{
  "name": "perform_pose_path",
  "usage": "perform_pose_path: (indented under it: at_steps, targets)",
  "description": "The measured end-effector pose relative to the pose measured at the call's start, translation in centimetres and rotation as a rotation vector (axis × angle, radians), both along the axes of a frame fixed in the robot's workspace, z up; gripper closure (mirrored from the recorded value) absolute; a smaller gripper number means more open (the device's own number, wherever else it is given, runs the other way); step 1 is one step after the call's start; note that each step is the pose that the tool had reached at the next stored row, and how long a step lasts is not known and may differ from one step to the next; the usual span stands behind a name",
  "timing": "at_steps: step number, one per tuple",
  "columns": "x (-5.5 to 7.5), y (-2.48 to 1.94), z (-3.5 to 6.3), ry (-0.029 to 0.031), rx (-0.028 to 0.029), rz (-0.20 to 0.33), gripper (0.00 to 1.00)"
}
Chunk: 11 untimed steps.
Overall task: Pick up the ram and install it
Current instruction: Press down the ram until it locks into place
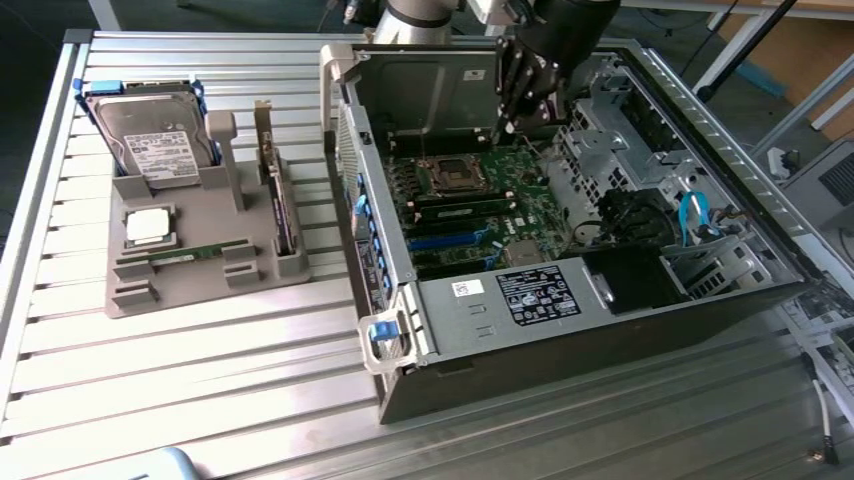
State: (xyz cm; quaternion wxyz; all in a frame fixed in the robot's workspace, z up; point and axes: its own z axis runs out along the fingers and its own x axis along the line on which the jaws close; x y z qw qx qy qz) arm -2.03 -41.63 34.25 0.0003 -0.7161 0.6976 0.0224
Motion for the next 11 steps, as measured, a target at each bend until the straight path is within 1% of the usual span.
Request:
perform_pose_path:
  at_steps: [3, 5, 7, 11]
  targets:
    - [0.0, 0.00, 0.87, 0.0000, -0.0003, 0.000, 0.89]
    - [0.0, 0.00, 1.23, 0.0000, -0.0007, 0.000, 0.89]
    - [0.0, 0.00, 1.45, -0.0001, -0.0011, 0.000, 0.89]
    - [0.0, 0.00, 1.48, 0.0000, -0.0012, 0.000, 0.89]
